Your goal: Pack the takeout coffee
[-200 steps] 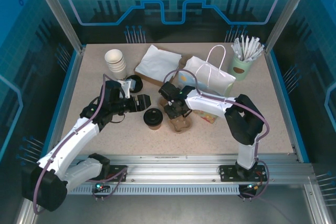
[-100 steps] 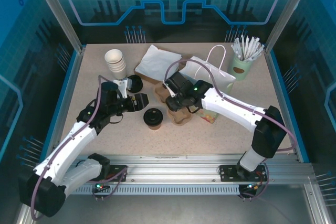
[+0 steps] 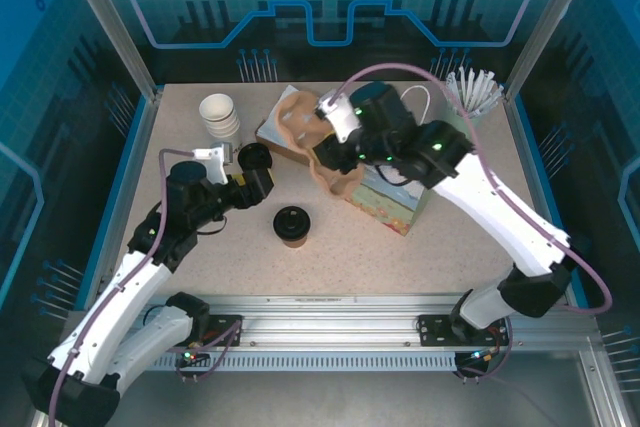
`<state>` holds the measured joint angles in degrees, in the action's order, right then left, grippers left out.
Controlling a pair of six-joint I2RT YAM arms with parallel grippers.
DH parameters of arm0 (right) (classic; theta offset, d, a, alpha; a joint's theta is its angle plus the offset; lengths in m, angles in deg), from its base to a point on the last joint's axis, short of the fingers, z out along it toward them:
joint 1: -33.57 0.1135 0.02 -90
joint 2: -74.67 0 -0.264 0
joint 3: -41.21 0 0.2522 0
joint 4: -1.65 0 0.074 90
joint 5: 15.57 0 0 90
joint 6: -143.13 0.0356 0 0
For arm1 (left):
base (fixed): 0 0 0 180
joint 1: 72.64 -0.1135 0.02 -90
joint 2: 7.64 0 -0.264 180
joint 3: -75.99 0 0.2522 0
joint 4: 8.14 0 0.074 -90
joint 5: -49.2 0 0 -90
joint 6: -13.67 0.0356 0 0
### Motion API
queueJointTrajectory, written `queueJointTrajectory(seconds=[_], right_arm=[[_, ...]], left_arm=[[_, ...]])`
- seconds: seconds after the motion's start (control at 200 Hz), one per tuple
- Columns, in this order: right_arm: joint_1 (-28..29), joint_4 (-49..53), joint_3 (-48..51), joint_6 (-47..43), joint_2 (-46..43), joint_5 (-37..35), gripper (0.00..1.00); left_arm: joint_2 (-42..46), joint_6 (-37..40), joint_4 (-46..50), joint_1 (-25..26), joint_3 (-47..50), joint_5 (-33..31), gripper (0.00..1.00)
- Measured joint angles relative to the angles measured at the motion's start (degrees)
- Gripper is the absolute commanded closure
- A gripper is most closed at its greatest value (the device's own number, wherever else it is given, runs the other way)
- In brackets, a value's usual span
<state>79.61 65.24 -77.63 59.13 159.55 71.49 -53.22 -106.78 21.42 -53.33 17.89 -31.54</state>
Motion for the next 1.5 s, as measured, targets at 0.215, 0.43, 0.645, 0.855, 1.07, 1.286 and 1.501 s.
queueJointTrajectory(seconds=[0.215,0.43,0.645,0.855,1.07,1.286,1.501], right_arm=[[-9.3,2.3,-4.9,-2.5,-4.4,1.6,0.72],[-18.8,3.8,-7.5,-3.3,-6.5,3.6,0.72],[-27.3,6.1,-8.2,-3.2,-7.5,3.8,0.72],[-29.3,8.9,-7.3,-3.0,-7.5,2.8,0.72],[-29.4,10.9,-4.8,-3.0,-7.3,1.2,0.72],[-29.4,11.7,-2.5,-3.0,-6.8,0.3,0.72],[-29.7,11.9,-2.4,-2.8,-5.4,0.3,0.72]], left_arm=[[-6.2,-0.5,-3.5,4.3,-5.8,1.0,0.23],[-17.8,1.0,-5.7,9.1,-14.3,1.6,0.24],[-28.7,5.0,-5.6,11.9,-23.3,3.2,0.26],[-34.8,10.9,-5.7,16.0,-30.8,6.2,0.27],[-42.2,14.6,-6.1,16.8,-40.1,12.8,0.24],[-51.5,16.7,-5.1,16.8,-49.1,19.8,0.23],[-56.2,20.2,-1.6,16.8,-54.1,23.7,0.24]])
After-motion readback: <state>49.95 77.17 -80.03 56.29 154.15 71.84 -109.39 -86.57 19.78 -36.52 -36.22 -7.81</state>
